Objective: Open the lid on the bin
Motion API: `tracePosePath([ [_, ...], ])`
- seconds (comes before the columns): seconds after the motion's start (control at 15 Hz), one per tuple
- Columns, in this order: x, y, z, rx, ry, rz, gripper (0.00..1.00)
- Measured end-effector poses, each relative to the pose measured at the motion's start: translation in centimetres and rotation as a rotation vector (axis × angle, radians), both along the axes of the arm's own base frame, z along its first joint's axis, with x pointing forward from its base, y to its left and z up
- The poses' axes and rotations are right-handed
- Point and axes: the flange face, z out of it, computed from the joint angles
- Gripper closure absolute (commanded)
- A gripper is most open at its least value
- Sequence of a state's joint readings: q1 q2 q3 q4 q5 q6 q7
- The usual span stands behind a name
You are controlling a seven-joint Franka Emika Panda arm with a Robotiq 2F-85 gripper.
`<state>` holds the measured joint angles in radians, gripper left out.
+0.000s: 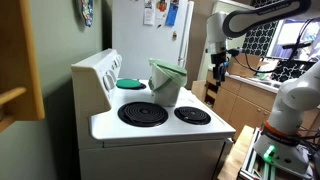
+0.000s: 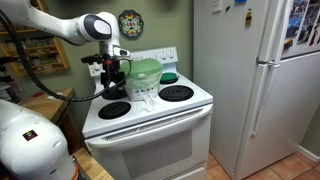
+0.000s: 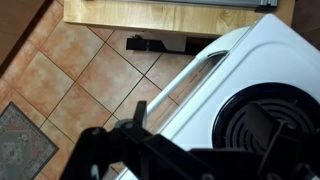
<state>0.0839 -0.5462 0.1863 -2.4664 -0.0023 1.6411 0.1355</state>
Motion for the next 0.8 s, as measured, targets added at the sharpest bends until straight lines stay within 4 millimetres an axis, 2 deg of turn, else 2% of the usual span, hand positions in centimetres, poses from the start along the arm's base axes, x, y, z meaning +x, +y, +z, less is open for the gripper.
tracePosePath([
  [0.4, 0.1, 0.0, 0.0, -0.002, -0.006, -0.013, 0.0],
  [0.6, 1.5, -0.2, -0.8, 0.042, -0.03, -0.135, 0.0],
  [0.8, 3.1, -0.7, -1.7, 0.161, -0.015, -0.234, 0.0],
])
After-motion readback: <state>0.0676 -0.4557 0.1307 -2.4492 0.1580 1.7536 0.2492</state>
